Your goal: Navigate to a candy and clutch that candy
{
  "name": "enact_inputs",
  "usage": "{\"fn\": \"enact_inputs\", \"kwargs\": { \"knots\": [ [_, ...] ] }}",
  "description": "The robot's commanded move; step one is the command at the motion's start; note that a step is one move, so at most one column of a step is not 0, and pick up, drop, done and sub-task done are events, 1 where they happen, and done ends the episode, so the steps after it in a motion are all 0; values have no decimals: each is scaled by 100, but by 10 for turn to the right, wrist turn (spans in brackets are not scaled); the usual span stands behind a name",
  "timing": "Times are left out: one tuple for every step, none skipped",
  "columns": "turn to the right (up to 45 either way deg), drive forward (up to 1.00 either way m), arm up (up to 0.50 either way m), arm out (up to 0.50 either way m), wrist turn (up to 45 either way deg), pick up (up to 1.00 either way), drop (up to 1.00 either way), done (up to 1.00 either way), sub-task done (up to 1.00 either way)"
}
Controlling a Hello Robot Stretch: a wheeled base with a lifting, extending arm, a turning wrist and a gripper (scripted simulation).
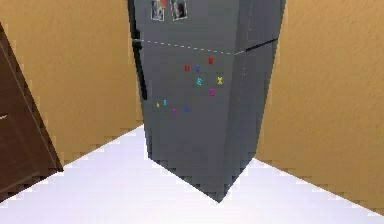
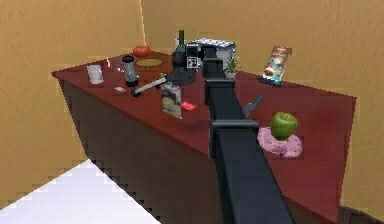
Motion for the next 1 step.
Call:
{"fn": "enact_inputs", "kwargs": {
  "knots": [
    [0,0,0,0,390,0,0,0,0]
  ]
}}
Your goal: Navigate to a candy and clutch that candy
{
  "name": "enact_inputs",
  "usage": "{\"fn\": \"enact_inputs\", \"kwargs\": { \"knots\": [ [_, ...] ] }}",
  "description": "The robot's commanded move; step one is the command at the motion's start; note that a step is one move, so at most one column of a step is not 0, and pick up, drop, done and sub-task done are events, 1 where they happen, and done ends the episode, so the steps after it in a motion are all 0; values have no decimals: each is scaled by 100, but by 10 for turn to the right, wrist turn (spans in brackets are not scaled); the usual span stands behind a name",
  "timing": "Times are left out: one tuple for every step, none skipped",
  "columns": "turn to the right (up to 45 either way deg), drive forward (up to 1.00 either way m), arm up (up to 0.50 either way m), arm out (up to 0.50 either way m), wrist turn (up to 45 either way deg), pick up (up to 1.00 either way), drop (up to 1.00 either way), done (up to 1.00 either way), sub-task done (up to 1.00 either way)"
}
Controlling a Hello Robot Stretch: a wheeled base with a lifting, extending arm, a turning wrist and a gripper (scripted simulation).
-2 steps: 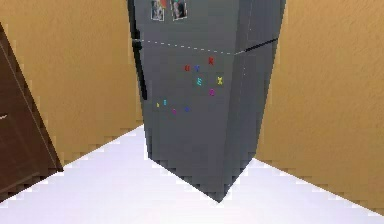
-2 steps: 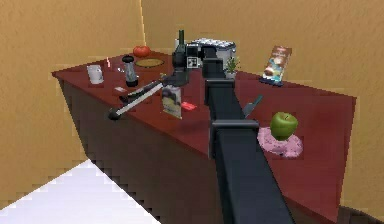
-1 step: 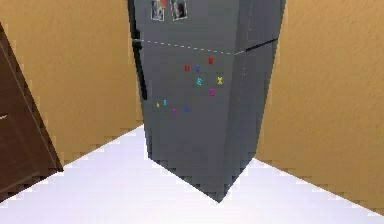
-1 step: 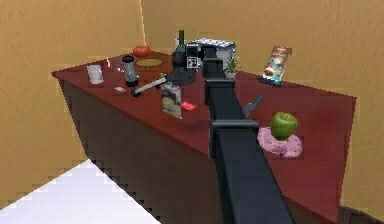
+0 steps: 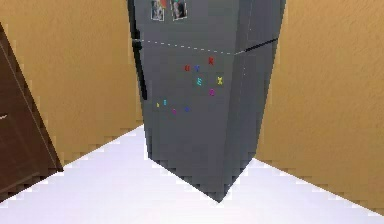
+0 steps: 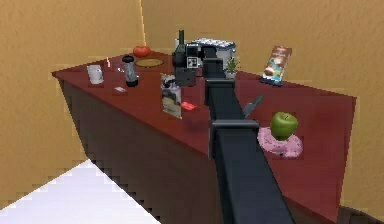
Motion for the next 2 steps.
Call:
{"fn": "enact_inputs", "kwargs": {
  "knots": [
    [0,0,0,0,0,100,0,0,0],
    [0,0,0,0,0,0,0,100,0]
  ]
}}
